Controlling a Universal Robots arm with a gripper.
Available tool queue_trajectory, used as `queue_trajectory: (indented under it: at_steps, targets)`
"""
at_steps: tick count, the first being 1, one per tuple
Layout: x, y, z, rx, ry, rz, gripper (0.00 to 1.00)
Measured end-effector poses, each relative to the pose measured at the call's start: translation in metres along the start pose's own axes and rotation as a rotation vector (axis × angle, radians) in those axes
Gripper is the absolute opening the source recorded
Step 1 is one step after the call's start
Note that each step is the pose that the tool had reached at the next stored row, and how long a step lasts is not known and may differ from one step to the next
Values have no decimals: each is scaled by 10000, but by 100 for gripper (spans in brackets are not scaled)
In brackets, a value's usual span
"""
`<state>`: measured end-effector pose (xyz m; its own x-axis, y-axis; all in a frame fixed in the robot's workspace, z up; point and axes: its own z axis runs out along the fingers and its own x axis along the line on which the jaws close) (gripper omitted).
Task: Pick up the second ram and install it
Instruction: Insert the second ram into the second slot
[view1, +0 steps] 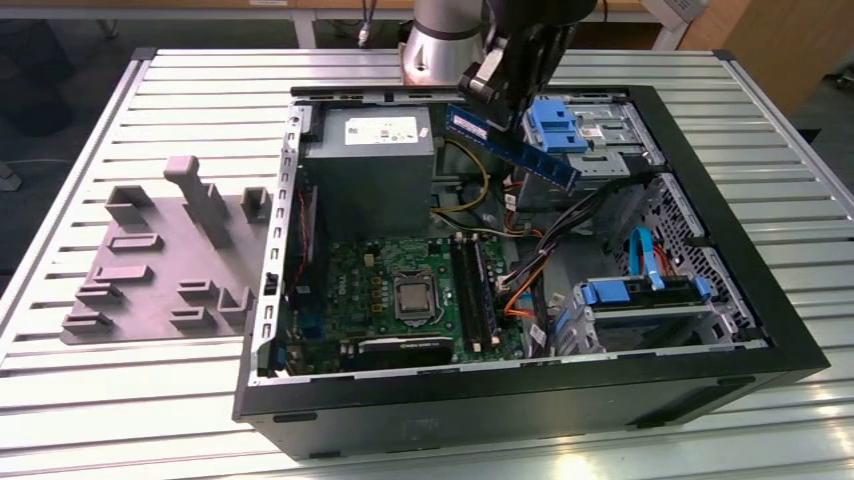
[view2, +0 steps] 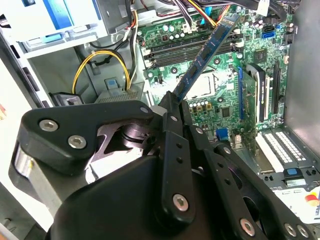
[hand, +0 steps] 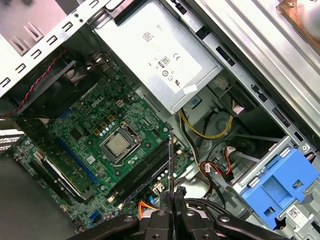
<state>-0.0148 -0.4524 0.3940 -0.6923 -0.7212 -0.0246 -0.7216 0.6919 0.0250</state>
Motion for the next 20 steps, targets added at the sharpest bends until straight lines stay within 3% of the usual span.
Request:
queue_trajectory:
  at_steps: [11, 20]
  targets:
    - [0, 0, 0, 1, 0, 35, 14]
    - [0, 0, 4, 12, -12, 494, 14]
